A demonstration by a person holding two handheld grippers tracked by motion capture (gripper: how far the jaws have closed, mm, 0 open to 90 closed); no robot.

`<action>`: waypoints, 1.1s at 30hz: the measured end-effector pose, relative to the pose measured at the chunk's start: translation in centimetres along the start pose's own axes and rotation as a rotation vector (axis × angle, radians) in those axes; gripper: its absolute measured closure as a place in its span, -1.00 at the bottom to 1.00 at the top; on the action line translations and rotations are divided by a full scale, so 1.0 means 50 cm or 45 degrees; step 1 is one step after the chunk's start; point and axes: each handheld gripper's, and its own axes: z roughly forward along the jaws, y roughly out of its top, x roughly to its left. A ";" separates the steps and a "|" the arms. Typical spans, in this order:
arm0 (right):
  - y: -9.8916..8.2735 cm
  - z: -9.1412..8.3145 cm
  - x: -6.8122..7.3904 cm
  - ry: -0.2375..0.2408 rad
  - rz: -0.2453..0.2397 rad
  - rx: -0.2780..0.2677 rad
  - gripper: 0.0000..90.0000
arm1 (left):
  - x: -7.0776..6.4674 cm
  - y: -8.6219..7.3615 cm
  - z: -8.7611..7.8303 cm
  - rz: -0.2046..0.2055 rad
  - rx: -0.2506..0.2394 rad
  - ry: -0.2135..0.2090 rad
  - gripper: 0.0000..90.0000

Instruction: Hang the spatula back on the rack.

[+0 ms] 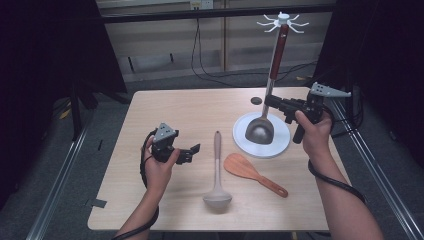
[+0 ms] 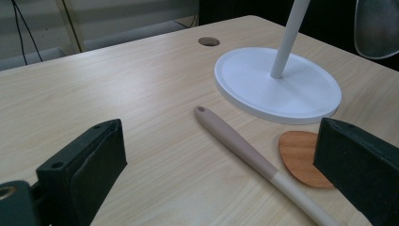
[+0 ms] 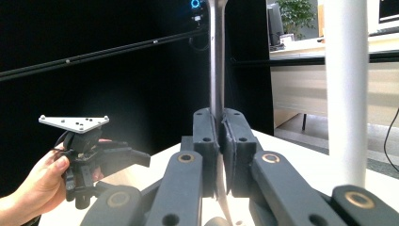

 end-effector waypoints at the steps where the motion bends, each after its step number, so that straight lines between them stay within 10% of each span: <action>1: -0.001 0.002 0.000 0.002 0.003 -0.004 0.89 | -0.001 0.000 0.000 -0.007 -0.002 0.000 -0.94; 33: -0.004 -0.013 -0.013 -0.088 0.051 -0.076 0.61 | -0.002 -0.001 -0.004 0.011 0.011 0.009 -0.94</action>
